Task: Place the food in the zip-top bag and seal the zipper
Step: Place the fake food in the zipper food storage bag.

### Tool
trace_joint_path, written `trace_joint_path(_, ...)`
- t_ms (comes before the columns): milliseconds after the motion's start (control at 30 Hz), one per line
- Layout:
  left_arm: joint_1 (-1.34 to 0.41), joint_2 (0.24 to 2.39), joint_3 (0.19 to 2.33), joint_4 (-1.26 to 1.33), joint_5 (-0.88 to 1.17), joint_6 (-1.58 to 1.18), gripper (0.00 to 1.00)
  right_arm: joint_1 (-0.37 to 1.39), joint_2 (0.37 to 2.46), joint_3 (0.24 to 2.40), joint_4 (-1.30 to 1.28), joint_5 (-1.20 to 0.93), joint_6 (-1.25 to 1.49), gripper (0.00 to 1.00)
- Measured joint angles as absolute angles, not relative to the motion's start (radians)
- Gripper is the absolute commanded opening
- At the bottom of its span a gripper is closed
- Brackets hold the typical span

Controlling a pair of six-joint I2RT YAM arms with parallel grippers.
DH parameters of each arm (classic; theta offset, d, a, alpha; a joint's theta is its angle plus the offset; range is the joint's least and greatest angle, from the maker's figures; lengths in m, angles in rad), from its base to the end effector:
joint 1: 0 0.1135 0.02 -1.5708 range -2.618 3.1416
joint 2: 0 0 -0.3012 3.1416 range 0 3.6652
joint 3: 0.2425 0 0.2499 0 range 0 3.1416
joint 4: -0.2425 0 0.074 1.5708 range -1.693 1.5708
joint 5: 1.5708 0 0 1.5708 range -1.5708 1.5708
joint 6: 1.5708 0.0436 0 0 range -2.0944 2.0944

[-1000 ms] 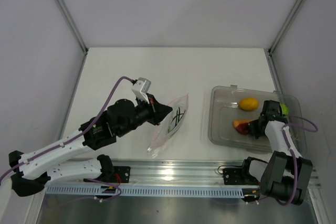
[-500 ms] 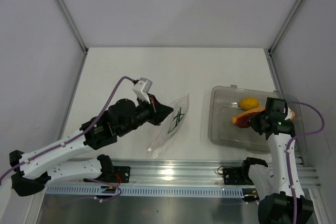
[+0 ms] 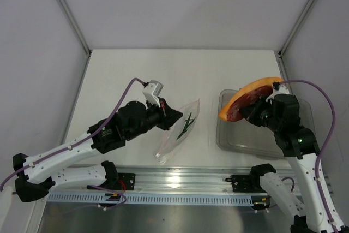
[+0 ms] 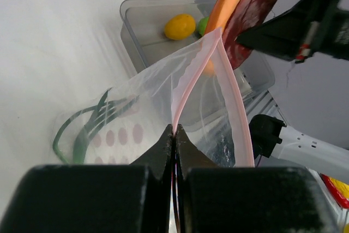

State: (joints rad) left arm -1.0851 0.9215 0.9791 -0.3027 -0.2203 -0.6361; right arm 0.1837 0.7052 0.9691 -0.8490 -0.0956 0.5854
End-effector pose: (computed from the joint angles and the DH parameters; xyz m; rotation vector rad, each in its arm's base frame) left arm 0.0970 -0.1633 0.3990 0.2665 1.9133 -1.0005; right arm 0.1045 0.0236 0.3651 0.3841 2.1703 0.5416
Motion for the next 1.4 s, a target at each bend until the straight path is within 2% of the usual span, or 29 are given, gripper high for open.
trace_joint_path(267,-1.085,0.959,1.029,-0.337,-0.161,-0.635,0.01,0.368,0.728,1.177,-0.752,-0.226,0.465,0.0)
trace_joint_path(633,-1.075,0.984,1.102,-0.406,-0.064,-0.622,0.01,0.64,0.848,1.305,-0.595,-0.442,0.257,0.0)
trace_joint_path(900,-1.051,1.008,1.107,-0.414,0.058,-0.621,0.01,0.857,0.908,1.302,-0.57,-0.433,0.11,0.0)
trace_joint_path(1400,-0.95,1.004,1.082,-0.375,0.296,-0.656,0.01,0.913,0.866,1.108,-0.409,-0.323,0.012,0.0)
